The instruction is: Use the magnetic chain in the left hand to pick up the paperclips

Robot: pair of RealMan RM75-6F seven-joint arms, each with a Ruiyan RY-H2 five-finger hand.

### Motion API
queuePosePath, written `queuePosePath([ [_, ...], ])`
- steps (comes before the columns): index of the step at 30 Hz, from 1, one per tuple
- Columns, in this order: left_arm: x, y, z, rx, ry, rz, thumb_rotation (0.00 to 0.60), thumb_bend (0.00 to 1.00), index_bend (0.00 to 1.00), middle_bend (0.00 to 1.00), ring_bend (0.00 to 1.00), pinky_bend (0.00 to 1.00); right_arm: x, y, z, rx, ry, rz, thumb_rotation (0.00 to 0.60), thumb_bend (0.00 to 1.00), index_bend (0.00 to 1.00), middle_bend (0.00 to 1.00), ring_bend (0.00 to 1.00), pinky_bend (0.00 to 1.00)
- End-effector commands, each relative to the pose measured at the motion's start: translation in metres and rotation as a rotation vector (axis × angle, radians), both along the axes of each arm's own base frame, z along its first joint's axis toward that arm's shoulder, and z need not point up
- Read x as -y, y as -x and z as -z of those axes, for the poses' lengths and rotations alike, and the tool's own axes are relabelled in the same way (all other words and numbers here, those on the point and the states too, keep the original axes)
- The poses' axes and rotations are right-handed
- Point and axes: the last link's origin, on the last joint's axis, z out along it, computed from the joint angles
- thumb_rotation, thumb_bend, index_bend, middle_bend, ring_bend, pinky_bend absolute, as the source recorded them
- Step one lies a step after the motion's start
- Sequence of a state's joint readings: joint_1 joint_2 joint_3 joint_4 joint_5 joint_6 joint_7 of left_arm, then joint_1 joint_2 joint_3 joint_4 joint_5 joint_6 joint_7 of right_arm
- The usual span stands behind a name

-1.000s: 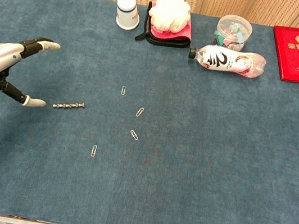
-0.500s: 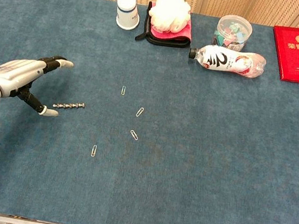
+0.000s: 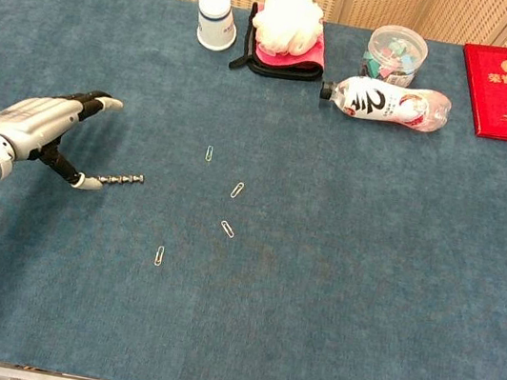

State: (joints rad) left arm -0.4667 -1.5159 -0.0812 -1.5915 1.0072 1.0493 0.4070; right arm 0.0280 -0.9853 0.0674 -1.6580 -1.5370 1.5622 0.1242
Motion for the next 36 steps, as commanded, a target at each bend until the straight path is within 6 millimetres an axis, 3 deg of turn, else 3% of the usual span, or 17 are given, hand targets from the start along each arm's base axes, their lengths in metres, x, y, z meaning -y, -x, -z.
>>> queuePosePath([
  [1, 0.0, 0.0, 0.003, 0.0, -0.011, 0.005, 0.6, 0.02, 0.0, 0.0, 0.0, 0.05, 0.0, 0.0, 0.0, 0.0, 0.0, 0.0, 0.6, 0.0, 0.01, 0.08, 0.06, 0.33],
  [36, -0.008, 0.009, 0.013, -0.142, 0.0, -0.019, 0.6, 0.02, 0.0, 0.0, 0.0, 0.05, 0.003, 0.001, 0.005, -0.004, -0.017, 0.01, 0.6, 0.0, 0.01, 0.08, 0.06, 0.33],
])
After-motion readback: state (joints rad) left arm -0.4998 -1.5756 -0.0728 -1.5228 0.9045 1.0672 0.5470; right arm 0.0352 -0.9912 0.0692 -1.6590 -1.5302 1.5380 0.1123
